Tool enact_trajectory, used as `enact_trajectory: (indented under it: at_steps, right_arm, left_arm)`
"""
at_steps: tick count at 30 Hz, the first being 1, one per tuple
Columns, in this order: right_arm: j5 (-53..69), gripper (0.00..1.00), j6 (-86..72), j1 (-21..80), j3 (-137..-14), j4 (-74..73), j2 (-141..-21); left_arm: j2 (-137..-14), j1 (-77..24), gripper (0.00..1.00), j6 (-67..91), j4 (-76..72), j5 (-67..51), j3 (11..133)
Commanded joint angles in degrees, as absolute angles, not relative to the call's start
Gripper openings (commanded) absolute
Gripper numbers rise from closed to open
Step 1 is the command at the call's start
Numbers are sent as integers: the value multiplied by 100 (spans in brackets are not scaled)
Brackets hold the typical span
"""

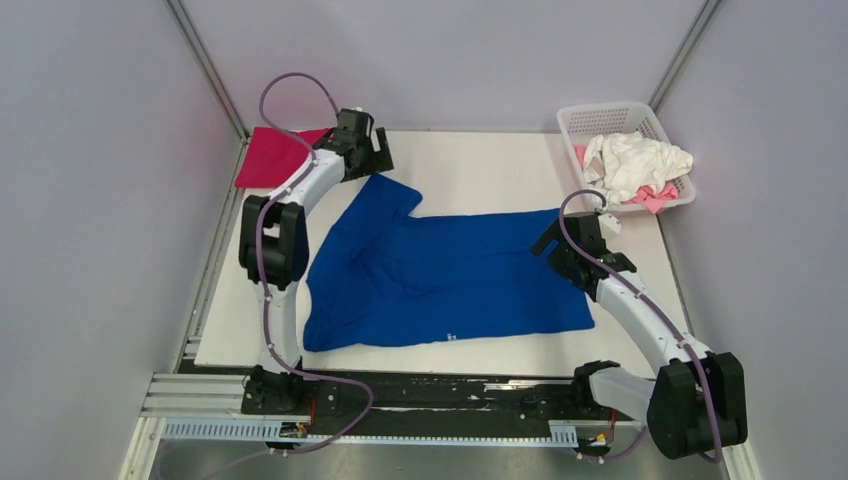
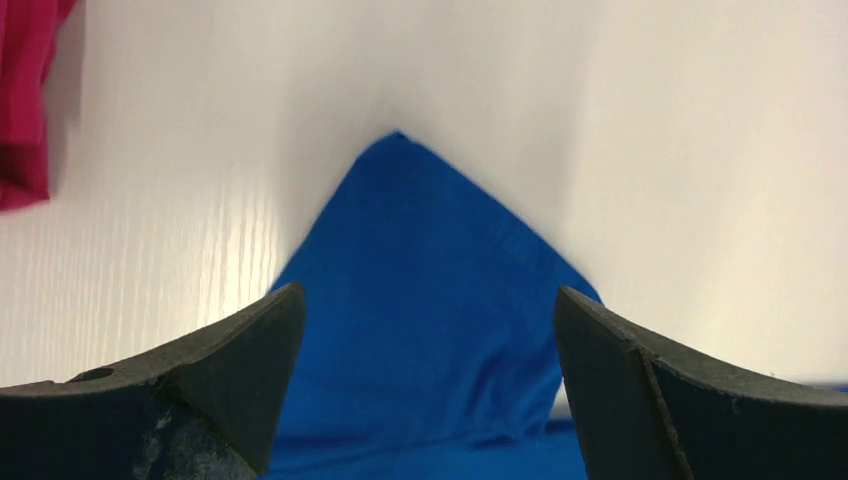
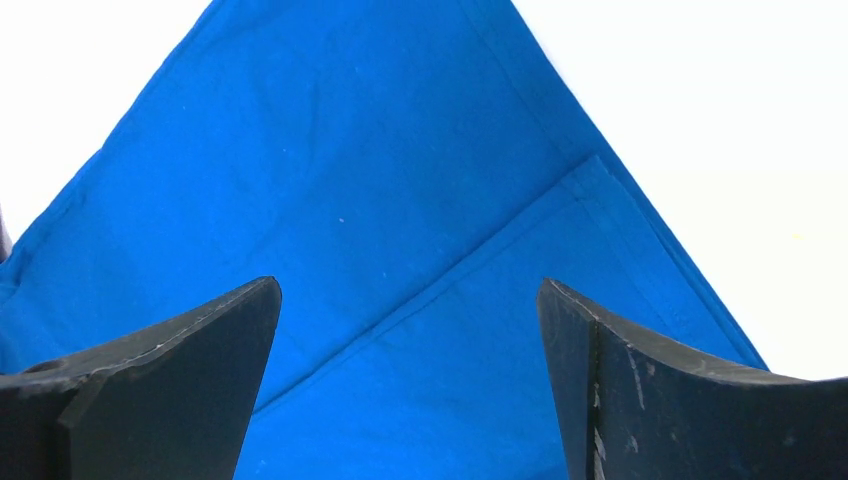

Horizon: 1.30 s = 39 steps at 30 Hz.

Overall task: Fold and stack the t-shirts
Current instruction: Grab the side of the flattened tshirt furthest away from the robot with both arms

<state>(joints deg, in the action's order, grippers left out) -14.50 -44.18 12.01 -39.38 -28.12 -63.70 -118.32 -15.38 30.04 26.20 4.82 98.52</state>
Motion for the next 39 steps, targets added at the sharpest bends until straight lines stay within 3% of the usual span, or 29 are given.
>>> enact_trajectory:
  at_steps: [1, 10, 26, 34, 37, 39]
  right_arm:
    - [-1582, 100, -4140, 1112, -4226, -2451, -6578]
    - [-1384, 100, -4021, 938, -4218, -2347, -7052]
    - [-1358, 100, -3955, 897, -4226, -2308, -7284]
    - [-1577, 100, -3925, 846, -4476, -2277, -7467]
    - [-1716, 100, -3862, 786, -4871, -2281, -7819]
    - [-1836, 100, -3858, 737, -5196, -2285, -8122]
  left_arm:
    - [-12817, -1538, 100, 2257, 3521, 865, 11343]
    - [-14602, -1538, 85, 1894, 4287, 982, 13725]
    - [-14650, -1628, 53, 1865, 4165, 781, 13188]
    - [-14623, -1779, 24, 1621, 4221, 1252, 13192]
    - [-14585, -1784, 2, 1531, 4179, 1237, 13201]
    - [-14513, -1791, 0, 1470, 4153, 1221, 13160]
